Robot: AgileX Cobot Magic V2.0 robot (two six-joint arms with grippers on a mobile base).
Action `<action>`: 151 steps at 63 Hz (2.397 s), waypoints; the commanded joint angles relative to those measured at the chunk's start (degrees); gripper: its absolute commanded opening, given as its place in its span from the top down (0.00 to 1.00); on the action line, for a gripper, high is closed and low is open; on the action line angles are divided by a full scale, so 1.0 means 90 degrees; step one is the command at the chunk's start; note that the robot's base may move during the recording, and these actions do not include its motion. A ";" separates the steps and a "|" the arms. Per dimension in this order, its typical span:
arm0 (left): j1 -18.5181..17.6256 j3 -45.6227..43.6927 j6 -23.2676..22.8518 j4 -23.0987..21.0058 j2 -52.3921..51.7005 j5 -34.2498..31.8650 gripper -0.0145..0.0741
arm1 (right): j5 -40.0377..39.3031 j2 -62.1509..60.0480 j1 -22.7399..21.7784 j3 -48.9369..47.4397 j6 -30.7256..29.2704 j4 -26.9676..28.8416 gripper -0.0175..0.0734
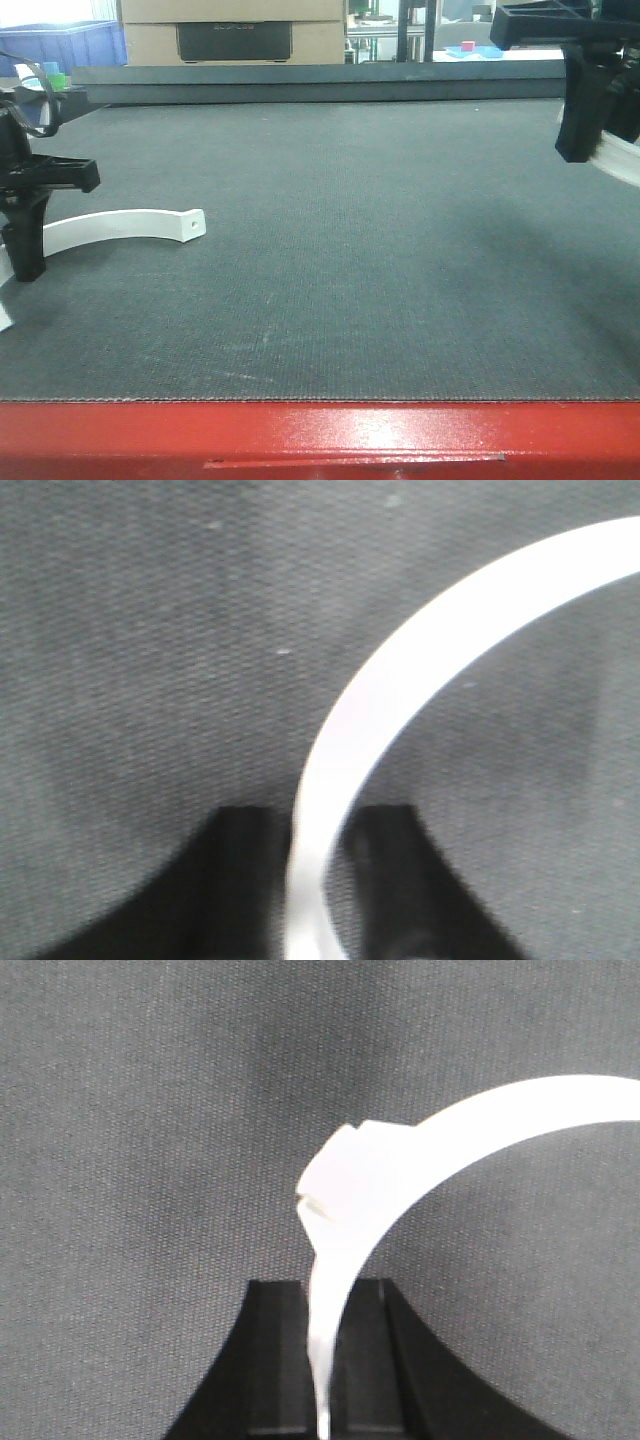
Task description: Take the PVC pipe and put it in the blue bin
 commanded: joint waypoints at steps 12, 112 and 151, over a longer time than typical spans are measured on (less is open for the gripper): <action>-0.0016 -0.0016 -0.0051 -0.0264 -0.0094 0.0139 0.96 | -0.0111 -0.0167 0.0009 -0.0033 -0.0058 -0.0132 0.99; -0.1117 0.3102 -0.0569 -0.0160 -0.6467 -0.4903 0.96 | -0.4687 -0.5281 -0.0570 0.3223 0.0228 -0.1419 0.98; -0.1117 0.3102 -0.0569 -0.0022 -0.6600 -0.5426 0.96 | -0.3073 -0.5036 -0.0544 0.1987 -0.1834 0.0457 0.98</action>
